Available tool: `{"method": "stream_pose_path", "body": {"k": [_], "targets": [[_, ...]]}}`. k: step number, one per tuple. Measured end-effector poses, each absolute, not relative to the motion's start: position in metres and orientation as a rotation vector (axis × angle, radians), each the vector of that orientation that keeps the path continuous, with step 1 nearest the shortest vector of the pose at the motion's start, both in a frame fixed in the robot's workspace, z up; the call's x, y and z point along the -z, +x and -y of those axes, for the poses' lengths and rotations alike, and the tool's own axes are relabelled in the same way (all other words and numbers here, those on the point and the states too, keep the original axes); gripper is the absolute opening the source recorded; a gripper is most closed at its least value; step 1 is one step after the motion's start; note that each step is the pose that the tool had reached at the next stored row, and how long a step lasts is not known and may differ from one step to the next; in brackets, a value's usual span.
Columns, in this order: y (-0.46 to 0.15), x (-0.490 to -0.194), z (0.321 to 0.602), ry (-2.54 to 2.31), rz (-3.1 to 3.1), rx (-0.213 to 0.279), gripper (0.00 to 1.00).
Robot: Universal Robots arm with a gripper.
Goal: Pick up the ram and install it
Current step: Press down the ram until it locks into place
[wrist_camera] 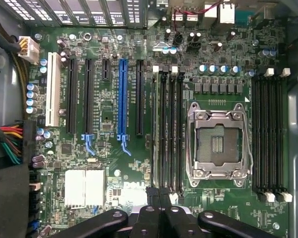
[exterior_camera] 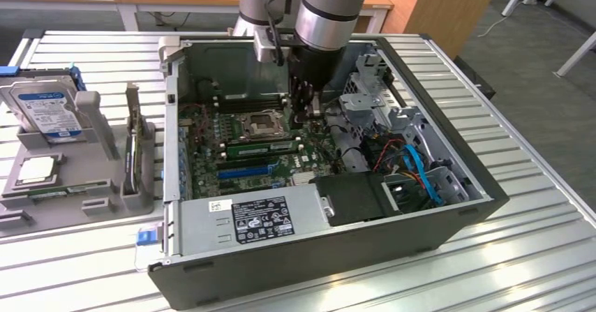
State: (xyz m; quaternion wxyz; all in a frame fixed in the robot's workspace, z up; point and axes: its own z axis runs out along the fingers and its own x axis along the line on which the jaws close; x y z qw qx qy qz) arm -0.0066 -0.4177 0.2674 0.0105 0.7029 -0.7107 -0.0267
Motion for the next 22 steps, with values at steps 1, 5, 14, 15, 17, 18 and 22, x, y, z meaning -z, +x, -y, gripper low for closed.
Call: {"method": "stream_pose_path", "body": {"k": [1, 5, 14, 15, 17, 18, 22], "targets": [[-0.007, -0.266, 0.418, 2.194, 2.218, 0.083, 0.10], [-0.007, -0.263, 0.418, 2.194, 2.218, 0.083, 0.10], [-0.007, -0.255, 0.418, 2.194, 2.218, 0.083, 0.10], [-0.007, -0.254, 0.418, 2.194, 2.218, 0.083, 0.10], [-0.007, -0.253, 0.418, 2.194, 2.218, 0.083, 0.10], [-0.007, -0.252, 0.418, 2.194, 2.218, 0.083, 0.10], [-0.007, -0.250, 0.418, 2.194, 2.218, 0.083, 0.10]]}}
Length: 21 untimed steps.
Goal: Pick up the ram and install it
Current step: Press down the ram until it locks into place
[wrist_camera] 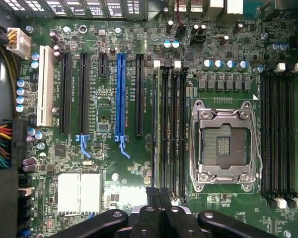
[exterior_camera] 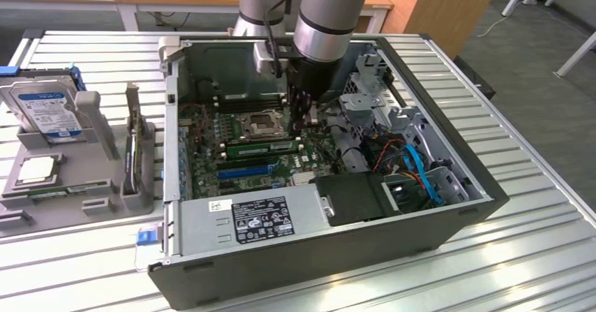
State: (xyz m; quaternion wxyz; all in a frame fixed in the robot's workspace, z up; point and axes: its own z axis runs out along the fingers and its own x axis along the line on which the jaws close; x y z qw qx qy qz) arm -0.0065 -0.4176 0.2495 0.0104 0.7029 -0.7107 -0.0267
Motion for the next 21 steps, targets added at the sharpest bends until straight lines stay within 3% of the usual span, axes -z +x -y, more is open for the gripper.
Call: {"method": "stream_pose_path", "body": {"k": [21], "targets": [[-0.0049, -0.2428, 0.4177, 2.193, 2.218, 0.083, 0.10]]}}
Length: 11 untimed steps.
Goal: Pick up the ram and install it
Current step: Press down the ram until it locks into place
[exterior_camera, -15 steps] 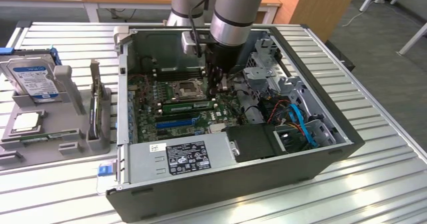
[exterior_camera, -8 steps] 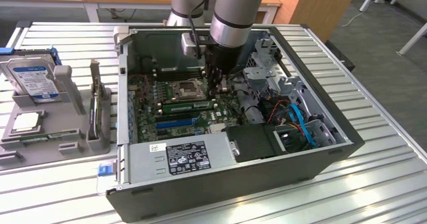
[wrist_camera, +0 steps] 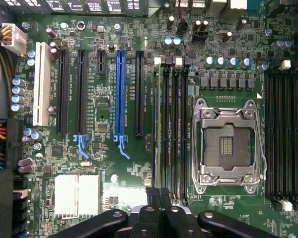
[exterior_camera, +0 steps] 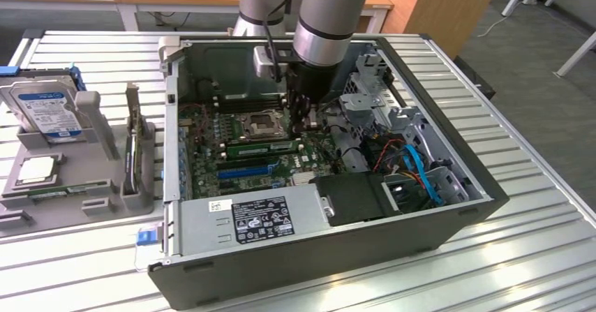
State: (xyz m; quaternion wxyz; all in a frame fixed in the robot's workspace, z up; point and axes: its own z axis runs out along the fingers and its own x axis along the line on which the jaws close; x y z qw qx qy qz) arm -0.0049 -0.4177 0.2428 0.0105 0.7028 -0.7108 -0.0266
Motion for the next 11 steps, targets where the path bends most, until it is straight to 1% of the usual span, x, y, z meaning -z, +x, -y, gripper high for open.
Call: {"method": "stream_pose_path", "body": {"k": [11], "targets": [[0.0059, -0.2428, 0.4177, 2.194, 2.218, 0.083, 0.10]]}}
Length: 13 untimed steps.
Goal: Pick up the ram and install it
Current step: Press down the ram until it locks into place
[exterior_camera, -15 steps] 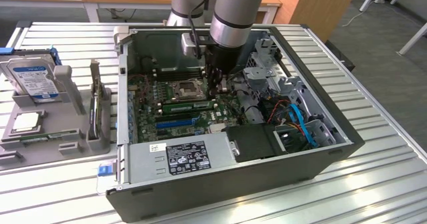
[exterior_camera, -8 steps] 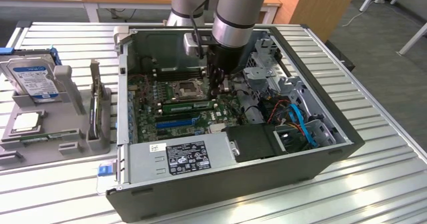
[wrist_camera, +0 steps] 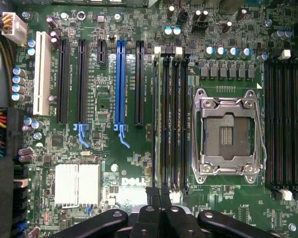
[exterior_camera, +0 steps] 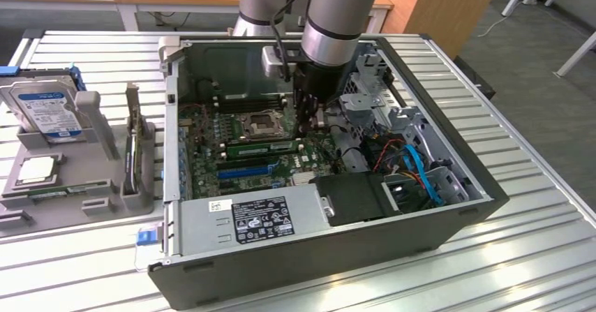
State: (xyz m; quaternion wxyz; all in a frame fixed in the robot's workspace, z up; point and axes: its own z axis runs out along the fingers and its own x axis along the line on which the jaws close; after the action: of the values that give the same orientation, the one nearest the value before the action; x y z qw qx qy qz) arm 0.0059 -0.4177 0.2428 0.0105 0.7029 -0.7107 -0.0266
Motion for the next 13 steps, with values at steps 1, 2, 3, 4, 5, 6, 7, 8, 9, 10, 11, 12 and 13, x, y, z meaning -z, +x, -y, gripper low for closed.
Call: {"method": "stream_pose_path", "body": {"k": [1, 2, 3, 4, 5, 6, 7, 8, 9, 10, 11, 12, 13], "targets": [[0.0061, -0.2428, 0.4177, 2.194, 2.218, 0.083, 0.10], [0.0061, -0.2428, 0.4177, 2.194, 2.218, 0.083, 0.10], [0.0061, -0.2428, 0.4177, 2.193, 2.218, 0.083, 0.10], [0.0061, -0.2428, 0.4177, 2.194, 2.218, 0.083, 0.10], [0.0061, -0.2428, 0.4177, 2.194, 2.218, 0.083, 0.10], [0.0061, -0.2426, 0.4177, 2.194, 2.218, 0.083, 0.10], [0.0061, -0.2422, 0.4177, 2.194, 2.218, 0.083, 0.10], [0.0061, -0.2416, 0.4177, 2.194, 2.218, 0.083, 0.10], [0.0061, -0.2410, 0.4177, 2.194, 2.218, 0.083, 0.10], [0.0061, -0.2403, 0.4177, 2.194, 2.218, 0.083, 0.10], [0.0061, -0.2396, 0.4177, 2.194, 2.218, 0.083, 0.10], [0.0062, -0.2388, 0.4177, 2.194, 2.218, 0.083, 0.10], [0.0061, -0.2381, 0.4177, 2.194, 2.218, 0.083, 0.10]]}}
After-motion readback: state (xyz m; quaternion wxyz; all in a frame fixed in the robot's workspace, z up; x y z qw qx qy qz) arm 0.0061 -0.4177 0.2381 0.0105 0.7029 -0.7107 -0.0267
